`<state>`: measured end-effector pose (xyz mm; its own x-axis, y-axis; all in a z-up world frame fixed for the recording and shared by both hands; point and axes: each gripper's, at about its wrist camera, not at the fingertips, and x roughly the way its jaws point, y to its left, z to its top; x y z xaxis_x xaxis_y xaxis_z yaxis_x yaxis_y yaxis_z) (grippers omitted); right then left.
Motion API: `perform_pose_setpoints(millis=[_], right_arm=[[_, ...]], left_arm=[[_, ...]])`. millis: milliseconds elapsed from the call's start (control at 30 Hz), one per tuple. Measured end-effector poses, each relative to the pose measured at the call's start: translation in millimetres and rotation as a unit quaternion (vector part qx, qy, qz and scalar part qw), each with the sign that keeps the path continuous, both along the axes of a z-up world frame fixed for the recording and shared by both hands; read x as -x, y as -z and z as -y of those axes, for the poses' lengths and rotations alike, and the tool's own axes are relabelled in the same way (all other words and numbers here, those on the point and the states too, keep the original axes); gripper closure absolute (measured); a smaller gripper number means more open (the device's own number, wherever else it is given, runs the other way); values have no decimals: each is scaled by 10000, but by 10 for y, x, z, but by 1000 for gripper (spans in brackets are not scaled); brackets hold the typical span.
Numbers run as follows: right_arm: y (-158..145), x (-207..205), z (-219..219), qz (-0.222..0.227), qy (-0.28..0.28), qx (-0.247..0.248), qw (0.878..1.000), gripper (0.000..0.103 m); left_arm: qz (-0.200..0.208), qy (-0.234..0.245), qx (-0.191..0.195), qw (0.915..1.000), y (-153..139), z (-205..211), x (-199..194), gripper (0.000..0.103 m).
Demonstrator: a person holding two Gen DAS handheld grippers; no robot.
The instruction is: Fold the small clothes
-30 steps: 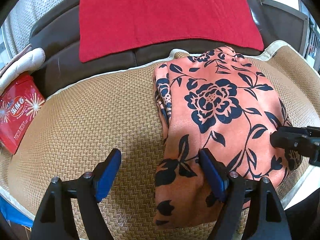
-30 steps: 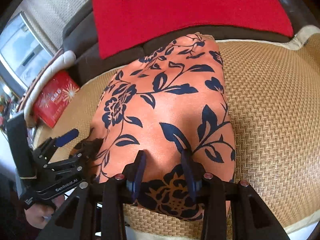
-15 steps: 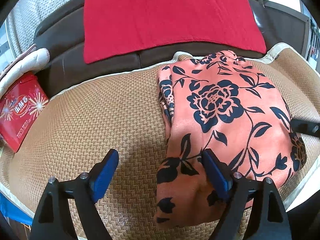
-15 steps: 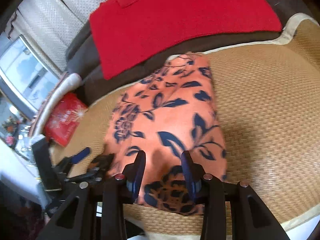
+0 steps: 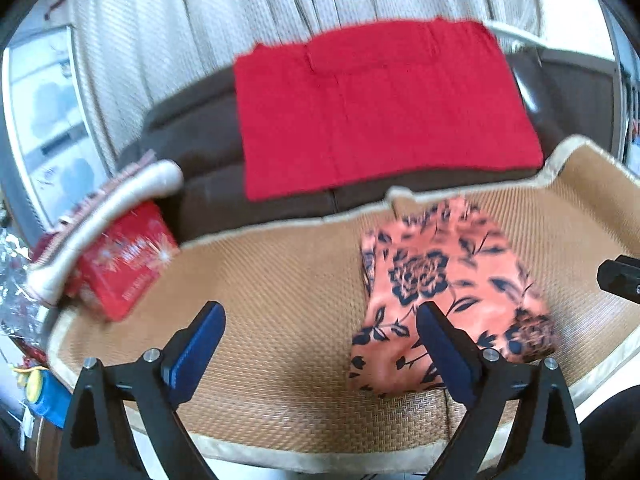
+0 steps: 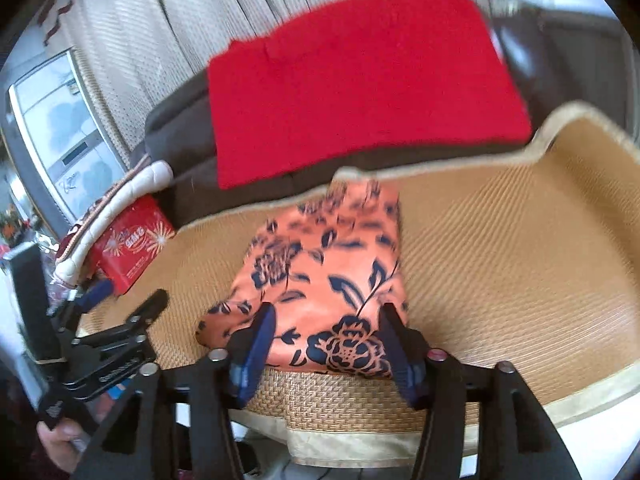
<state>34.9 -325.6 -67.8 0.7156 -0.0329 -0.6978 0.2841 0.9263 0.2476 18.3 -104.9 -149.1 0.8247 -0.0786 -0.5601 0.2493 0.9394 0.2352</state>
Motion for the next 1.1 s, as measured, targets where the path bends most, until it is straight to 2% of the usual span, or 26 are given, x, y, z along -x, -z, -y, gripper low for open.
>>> perform_pose_setpoints(millis=[67,267,400,567,800,1100], right_arm=[[-220,113,-122,168,-3,238,9996,36],[-665,389,-356,338,18,507,9981,35],[-811,510,-452,360,32,518,9980,35],[-959,679,-583,382,-58,452,9982,35],[-1178,824,-785,557,-134,707,9958,35],[-1338,941,-890,613,-183,792,9948,35]], left_arm=[[130,-46,37,9999,-195,-44,116,7],[490,-196,145,9985,-652,-192,507,4],[619,-238,239,9975,-824,-270,692,4],[583,-130,358,9976,-981,-332,878,4],[694,12,442,9966,-1187,-377,1099,4],[758,20,549,9956,-1412,-458,1300,4]])
